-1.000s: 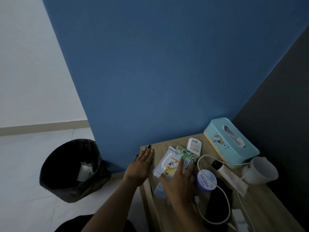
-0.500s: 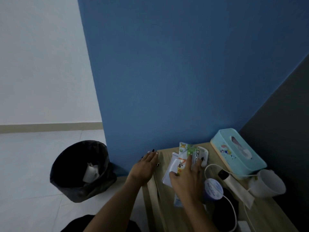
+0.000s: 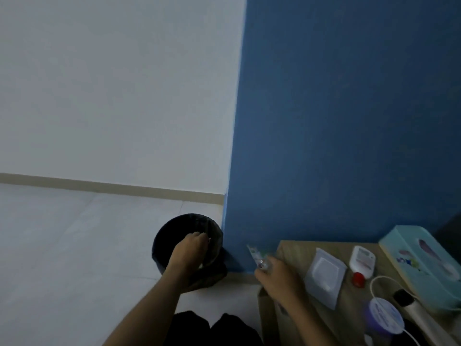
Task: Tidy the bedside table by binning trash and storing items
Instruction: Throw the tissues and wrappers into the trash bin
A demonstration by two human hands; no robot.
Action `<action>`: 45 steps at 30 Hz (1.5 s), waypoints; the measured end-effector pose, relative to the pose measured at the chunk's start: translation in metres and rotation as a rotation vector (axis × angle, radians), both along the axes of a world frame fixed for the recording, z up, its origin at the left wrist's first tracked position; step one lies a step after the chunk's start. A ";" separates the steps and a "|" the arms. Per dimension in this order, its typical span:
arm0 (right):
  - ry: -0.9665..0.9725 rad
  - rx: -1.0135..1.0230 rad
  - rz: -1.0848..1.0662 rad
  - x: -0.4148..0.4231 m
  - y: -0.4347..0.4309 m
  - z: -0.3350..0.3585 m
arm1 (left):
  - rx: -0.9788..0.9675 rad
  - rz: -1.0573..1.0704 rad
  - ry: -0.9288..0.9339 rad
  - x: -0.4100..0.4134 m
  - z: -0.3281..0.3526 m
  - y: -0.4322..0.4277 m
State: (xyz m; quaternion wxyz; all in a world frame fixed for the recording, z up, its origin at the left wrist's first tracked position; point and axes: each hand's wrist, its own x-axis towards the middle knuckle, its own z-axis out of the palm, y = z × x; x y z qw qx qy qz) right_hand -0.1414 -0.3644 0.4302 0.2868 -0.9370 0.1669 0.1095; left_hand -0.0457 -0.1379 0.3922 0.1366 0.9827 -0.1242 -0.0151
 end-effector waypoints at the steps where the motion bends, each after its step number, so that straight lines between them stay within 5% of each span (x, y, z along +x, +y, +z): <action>1: 0.036 0.046 0.031 0.002 0.011 -0.004 | -0.042 0.070 0.002 0.000 -0.004 0.015; 11: 0.198 0.220 0.259 0.098 0.127 -0.054 | -0.295 0.491 0.119 0.028 -0.072 0.116; 20: 0.263 0.088 0.370 0.221 0.181 -0.173 | -0.357 0.578 0.204 0.109 -0.173 0.141; 29: 0.331 0.078 0.441 0.258 0.213 -0.282 | -0.360 0.579 0.176 0.123 -0.238 0.140; 38: 0.311 0.107 0.486 0.244 0.213 -0.288 | -0.328 0.546 0.166 0.108 -0.244 0.144; 45: 0.183 0.200 0.500 0.204 0.183 -0.206 | -0.252 0.517 0.215 0.077 -0.185 0.133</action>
